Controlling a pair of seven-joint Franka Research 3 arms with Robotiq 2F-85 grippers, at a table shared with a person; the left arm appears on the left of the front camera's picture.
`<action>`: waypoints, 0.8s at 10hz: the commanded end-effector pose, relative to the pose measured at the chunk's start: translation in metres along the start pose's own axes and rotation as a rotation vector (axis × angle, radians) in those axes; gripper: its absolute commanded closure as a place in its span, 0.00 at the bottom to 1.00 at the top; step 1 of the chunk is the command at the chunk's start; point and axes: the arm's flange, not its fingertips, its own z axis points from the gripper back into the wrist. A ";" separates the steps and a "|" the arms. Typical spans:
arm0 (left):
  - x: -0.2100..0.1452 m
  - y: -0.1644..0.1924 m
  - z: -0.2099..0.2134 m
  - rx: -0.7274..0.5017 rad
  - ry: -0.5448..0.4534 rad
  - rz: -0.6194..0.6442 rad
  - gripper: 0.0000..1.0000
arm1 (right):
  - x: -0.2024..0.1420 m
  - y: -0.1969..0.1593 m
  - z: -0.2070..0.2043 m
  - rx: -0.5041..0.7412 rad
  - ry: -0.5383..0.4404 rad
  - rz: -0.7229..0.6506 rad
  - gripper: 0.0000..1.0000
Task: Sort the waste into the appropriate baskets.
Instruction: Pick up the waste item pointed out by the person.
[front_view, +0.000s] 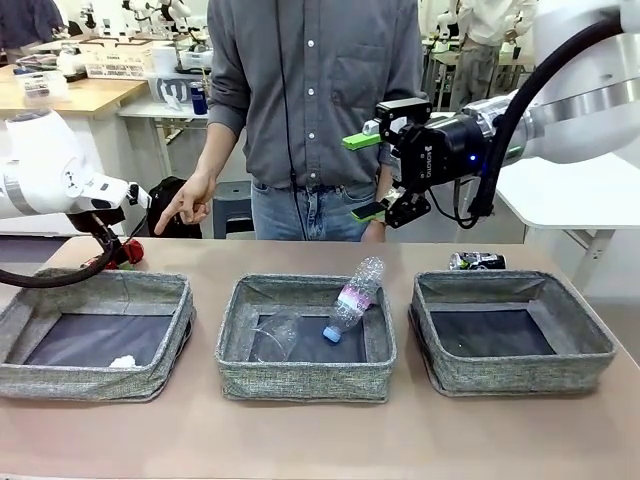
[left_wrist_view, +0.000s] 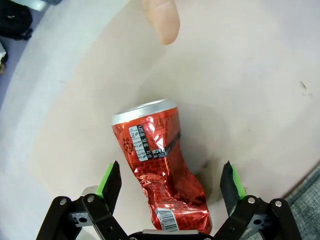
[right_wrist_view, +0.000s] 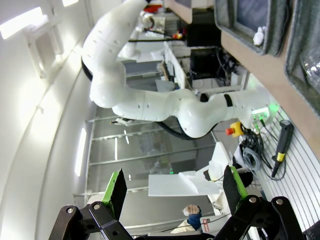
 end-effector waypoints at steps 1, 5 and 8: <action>-0.004 0.008 0.002 -0.030 -0.013 -0.039 0.09 | -0.001 0.002 0.001 -0.006 0.005 0.004 0.00; -0.002 0.009 0.002 -0.019 -0.006 -0.055 0.47 | -0.001 0.002 0.001 -0.006 0.005 0.004 0.00; -0.003 0.009 0.003 -0.010 -0.008 -0.066 0.77 | -0.001 0.002 0.001 -0.006 0.005 0.004 0.00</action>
